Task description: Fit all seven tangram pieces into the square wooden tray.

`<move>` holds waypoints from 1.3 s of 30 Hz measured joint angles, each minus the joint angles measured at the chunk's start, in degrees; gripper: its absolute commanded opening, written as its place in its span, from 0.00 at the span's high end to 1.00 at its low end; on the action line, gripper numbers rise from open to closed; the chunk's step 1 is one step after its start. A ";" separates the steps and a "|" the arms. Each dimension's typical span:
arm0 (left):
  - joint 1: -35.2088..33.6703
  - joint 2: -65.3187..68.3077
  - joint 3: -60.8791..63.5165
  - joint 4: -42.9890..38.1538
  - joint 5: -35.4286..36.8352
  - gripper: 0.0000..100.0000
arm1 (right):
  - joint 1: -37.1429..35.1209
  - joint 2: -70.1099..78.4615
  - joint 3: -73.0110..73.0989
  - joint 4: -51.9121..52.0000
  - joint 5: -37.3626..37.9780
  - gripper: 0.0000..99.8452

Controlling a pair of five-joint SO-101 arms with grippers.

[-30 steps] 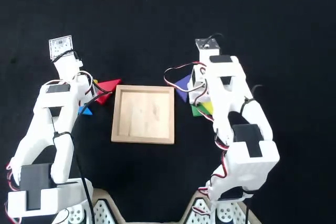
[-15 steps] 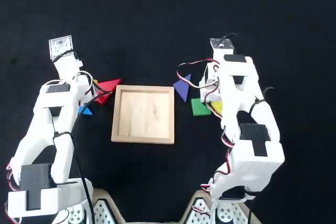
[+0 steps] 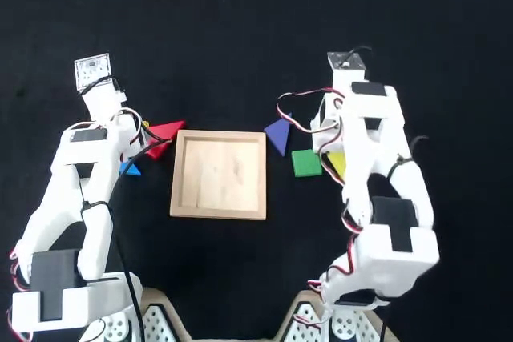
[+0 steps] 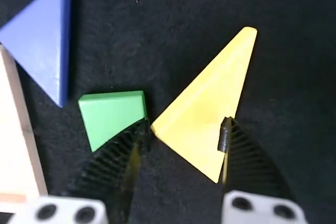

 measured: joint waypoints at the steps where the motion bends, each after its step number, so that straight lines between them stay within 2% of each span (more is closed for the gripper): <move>1: 0.00 0.00 0.00 0.00 0.00 0.82 | 0.00 -0.70 0.62 -0.35 0.18 0.81; 5: 0.00 0.00 0.00 0.00 0.00 0.82 | 0.26 -2.90 1.23 -0.53 0.09 0.89; 12: 0.00 0.00 0.00 0.00 0.00 0.82 | 2.64 -3.87 1.23 -0.53 1.23 0.89; 14: 0.00 0.00 0.00 0.00 0.00 0.82 | 3.16 -4.13 1.23 -0.53 1.67 0.85; 19: 0.00 0.00 0.00 0.00 0.00 0.82 | 3.78 -4.22 1.41 -0.53 1.58 0.66; 22: 0.00 0.00 0.00 0.00 0.00 0.82 | 3.34 -4.22 3.43 -0.70 1.49 0.58; 30: 0.00 0.00 0.00 0.00 0.00 0.82 | -3.43 -4.13 7.65 -6.68 1.49 0.57; 36: 0.00 0.00 0.00 0.00 0.00 0.82 | -3.34 3.16 3.34 -7.03 1.67 0.57; 39: 0.00 0.00 0.00 0.00 0.00 0.82 | -1.85 6.68 -1.85 -3.60 1.58 0.57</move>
